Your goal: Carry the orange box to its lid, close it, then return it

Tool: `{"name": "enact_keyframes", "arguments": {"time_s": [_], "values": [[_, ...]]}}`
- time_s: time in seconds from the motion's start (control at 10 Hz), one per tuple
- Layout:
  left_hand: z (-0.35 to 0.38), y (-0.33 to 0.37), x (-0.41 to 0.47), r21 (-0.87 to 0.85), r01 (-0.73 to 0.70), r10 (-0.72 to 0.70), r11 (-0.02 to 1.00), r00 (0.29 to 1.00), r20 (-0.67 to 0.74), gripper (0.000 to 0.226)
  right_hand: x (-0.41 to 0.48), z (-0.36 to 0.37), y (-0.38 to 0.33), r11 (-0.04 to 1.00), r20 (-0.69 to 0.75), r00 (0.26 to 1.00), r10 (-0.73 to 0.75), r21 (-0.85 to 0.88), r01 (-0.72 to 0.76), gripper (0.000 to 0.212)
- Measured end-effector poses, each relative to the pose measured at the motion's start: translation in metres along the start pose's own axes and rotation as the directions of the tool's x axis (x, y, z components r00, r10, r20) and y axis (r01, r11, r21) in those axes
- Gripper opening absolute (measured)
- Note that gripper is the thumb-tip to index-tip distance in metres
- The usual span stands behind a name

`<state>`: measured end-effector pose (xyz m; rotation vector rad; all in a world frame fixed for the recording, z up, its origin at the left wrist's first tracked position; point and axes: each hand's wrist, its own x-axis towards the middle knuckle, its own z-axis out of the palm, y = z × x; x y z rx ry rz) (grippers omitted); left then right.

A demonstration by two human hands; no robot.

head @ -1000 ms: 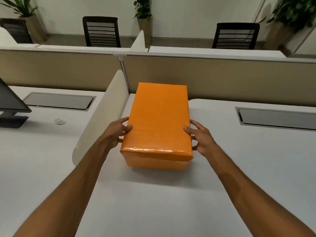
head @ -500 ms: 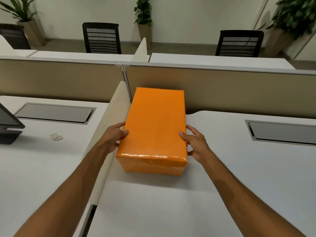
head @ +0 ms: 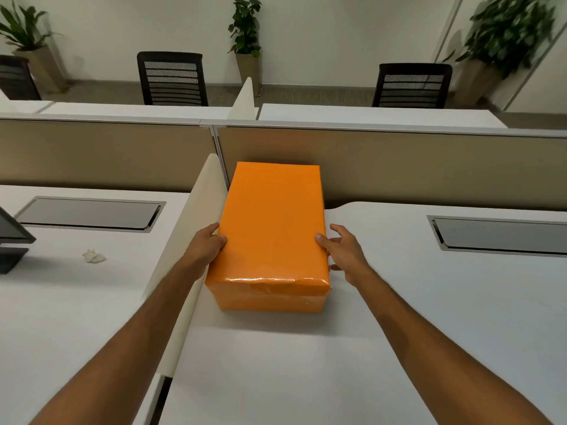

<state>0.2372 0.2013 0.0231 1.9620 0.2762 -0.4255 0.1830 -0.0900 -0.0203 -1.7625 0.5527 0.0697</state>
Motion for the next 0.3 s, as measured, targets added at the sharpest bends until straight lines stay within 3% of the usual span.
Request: {"name": "enact_keyframes", "arguments": {"time_s": [0.2, 0.3], "values": [[0.016, 0.009, -0.024, 0.388, -0.205, 0.246, 0.899, 0.967, -0.060, 0.068, -0.020, -0.022, -0.013, 0.969, -0.100, 0.984, -0.146, -0.216, 0.122, 0.059], [0.030, 0.016, -0.036, 0.450, -0.308, 0.369, 0.838, 0.928, -0.053, 0.070, -0.034, -0.039, -0.021, 0.959, -0.122, 0.976, -0.183, -0.242, 0.149, 0.054]]}}
